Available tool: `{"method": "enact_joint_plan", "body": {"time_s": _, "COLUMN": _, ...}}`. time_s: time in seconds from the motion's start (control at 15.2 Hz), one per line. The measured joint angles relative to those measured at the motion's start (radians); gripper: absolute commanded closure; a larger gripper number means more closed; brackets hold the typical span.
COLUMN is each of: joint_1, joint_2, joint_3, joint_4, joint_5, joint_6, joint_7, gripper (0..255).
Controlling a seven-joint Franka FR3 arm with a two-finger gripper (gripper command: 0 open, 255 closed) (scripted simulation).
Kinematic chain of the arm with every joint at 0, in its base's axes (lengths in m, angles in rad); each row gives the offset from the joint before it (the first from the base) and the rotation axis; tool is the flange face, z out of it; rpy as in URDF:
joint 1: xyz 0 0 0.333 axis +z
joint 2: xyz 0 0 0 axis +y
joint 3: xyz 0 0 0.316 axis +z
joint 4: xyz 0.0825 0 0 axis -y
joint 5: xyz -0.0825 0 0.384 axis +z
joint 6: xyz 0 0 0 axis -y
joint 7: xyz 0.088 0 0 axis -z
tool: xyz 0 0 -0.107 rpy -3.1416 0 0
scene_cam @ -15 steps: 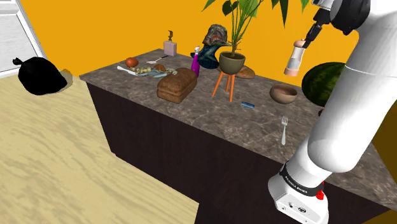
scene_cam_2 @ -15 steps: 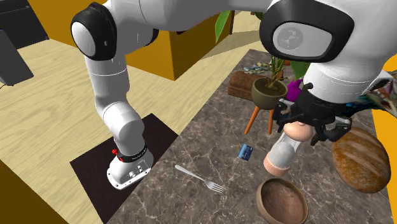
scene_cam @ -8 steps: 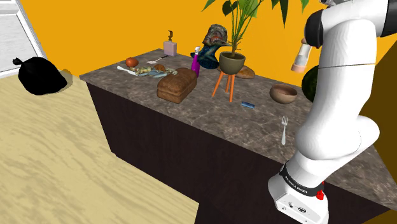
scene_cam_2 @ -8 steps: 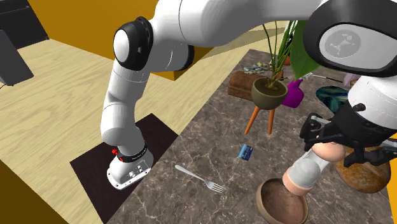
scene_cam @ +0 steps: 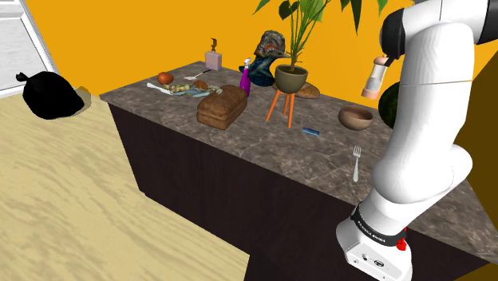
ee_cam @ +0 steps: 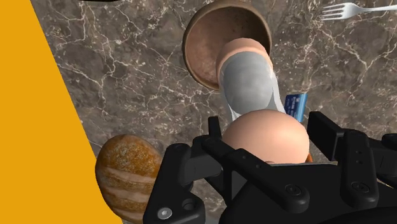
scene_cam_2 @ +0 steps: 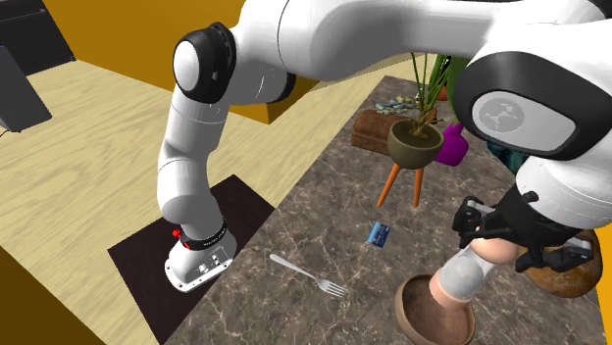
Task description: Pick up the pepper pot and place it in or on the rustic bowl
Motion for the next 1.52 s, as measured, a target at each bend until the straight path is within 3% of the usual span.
{"method": "enact_joint_plan", "body": {"time_s": 0.59, "joint_1": 0.065, "joint_2": -0.013, "joint_3": -0.012, "joint_4": -0.153, "joint_5": -0.007, "joint_6": 0.128, "joint_7": -0.026, "gripper": 255}}
{"method": "enact_joint_plan", "body": {"time_s": 1.12, "joint_1": 0.084, "joint_2": 0.001, "joint_3": -0.004, "joint_4": -0.249, "joint_5": 0.011, "joint_6": 0.221, "joint_7": -0.056, "gripper": 255}}
{"method": "enact_joint_plan", "body": {"time_s": 1.52, "joint_1": 0.088, "joint_2": 0.001, "joint_3": -0.004, "joint_4": -0.259, "joint_5": 0.012, "joint_6": 0.230, "joint_7": -0.057, "gripper": 255}}
